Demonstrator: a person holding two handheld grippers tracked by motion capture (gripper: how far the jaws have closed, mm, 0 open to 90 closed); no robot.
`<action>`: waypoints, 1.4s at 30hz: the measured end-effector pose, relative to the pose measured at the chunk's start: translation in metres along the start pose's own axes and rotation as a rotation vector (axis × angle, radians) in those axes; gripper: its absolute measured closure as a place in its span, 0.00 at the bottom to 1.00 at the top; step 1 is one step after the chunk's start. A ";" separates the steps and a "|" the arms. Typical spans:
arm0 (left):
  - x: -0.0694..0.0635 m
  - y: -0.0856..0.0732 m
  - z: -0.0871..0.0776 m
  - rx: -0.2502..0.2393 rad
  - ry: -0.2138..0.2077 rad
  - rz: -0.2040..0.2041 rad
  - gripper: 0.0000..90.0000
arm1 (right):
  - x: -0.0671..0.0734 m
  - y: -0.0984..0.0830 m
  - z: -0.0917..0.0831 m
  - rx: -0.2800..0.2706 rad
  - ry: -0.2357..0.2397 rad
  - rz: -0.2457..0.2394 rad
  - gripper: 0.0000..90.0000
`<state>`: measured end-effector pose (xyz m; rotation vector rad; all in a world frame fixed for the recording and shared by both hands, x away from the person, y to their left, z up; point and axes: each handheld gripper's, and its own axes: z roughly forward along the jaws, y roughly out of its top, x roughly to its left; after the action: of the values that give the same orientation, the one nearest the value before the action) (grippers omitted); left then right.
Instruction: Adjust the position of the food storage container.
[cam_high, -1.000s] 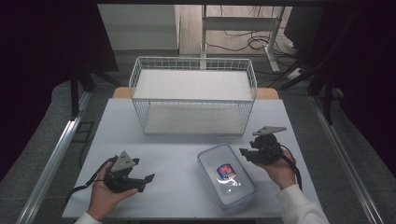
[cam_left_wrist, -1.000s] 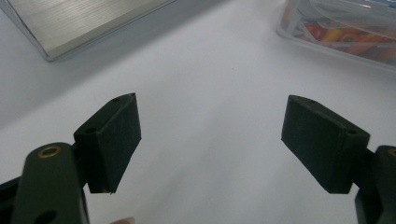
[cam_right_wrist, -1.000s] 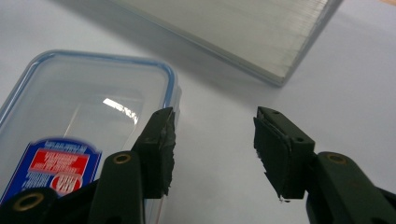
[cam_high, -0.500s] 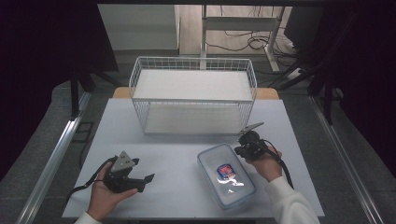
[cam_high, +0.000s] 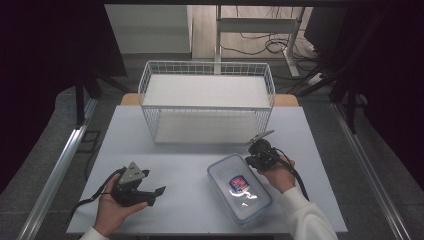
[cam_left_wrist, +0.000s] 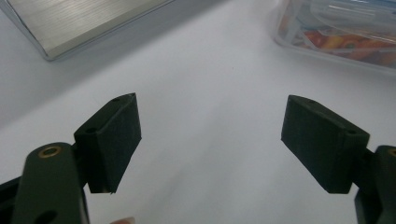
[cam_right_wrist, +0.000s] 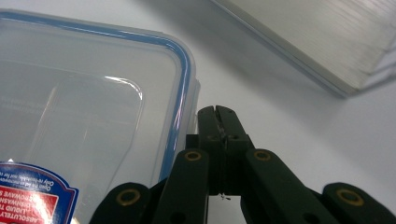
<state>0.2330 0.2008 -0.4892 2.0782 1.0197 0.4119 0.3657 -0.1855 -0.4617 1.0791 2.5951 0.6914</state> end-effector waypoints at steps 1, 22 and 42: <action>0.000 0.000 0.000 0.000 0.000 0.000 0.22 | 0.002 0.002 0.001 0.000 0.002 -0.007 0.99; 0.001 0.000 -0.002 -0.001 0.009 0.006 0.22 | 0.051 0.040 0.026 -0.014 0.083 -0.161 0.99; 0.002 -0.001 -0.003 0.003 0.012 0.012 0.22 | 0.046 0.004 -0.040 -0.171 0.140 -0.132 0.99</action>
<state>0.2324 0.2041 -0.4882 2.0882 1.0157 0.4296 0.3206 -0.1635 -0.4271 0.8277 2.6356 0.9673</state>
